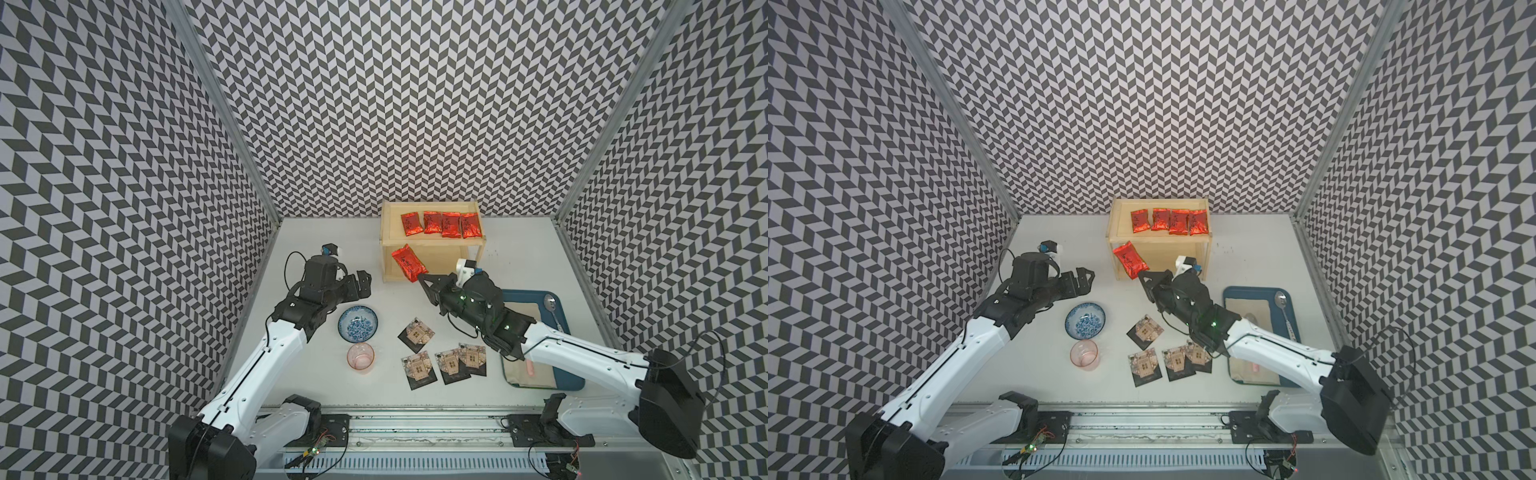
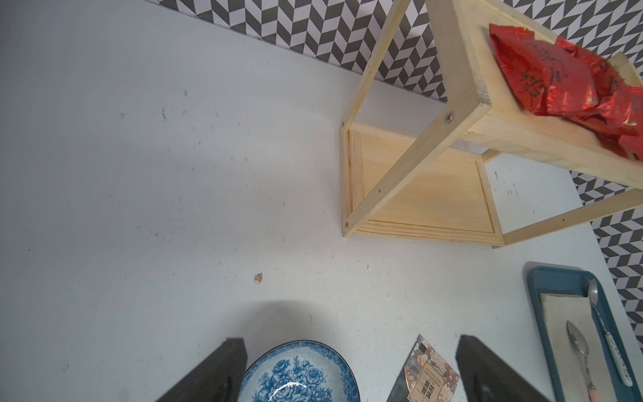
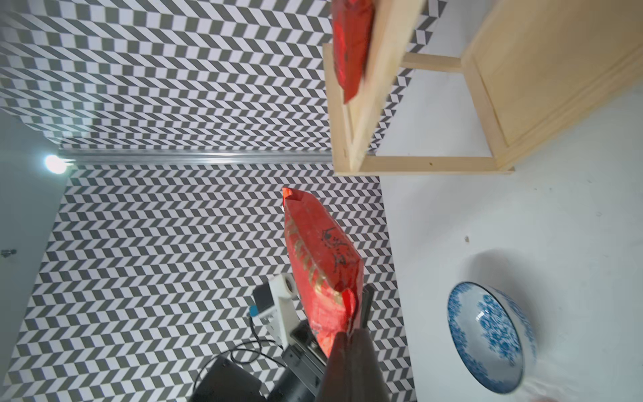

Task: Place the tea bags on the shelf by color
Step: Place the tea bag on the shelf.

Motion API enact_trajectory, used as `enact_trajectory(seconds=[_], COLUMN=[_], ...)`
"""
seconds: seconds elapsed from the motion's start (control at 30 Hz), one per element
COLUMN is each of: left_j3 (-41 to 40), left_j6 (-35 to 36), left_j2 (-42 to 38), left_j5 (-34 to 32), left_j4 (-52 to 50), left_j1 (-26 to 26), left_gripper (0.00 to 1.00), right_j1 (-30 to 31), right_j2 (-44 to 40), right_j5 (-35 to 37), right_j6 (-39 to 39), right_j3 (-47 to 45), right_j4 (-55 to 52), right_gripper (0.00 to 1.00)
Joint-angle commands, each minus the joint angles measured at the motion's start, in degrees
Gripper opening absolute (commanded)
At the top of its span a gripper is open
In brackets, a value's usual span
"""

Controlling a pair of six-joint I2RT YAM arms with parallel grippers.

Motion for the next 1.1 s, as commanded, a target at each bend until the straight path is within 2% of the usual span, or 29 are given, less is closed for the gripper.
enact_trajectory(seconds=[0.0,0.27,0.57,1.07], left_j3=[-0.4,-0.6,-0.3,-0.4], left_j6=[-0.3,-0.4,-0.4,-0.4], left_j2=[-1.0,-1.1,-1.2,-1.4], left_j5=[-0.7,-0.2,0.0,0.2], left_j4=[0.1,0.6,0.3,0.1], left_j1=[0.3,0.3,0.3,0.3], left_gripper=[0.99,0.99,0.99,0.99], right_j1=[0.2,-0.3,-2.8,-4.0], right_j2=[5.7,15.9,23.8,31.5], right_j5=[4.1,11.7,11.3,12.5], right_j6=[-0.9,0.6,2.1,2.8], right_j3=[7.5,19.3,26.3,33.9], right_j4=[-3.9,-4.8,-3.3,-4.0], right_gripper=[0.00,0.00,0.00,0.00])
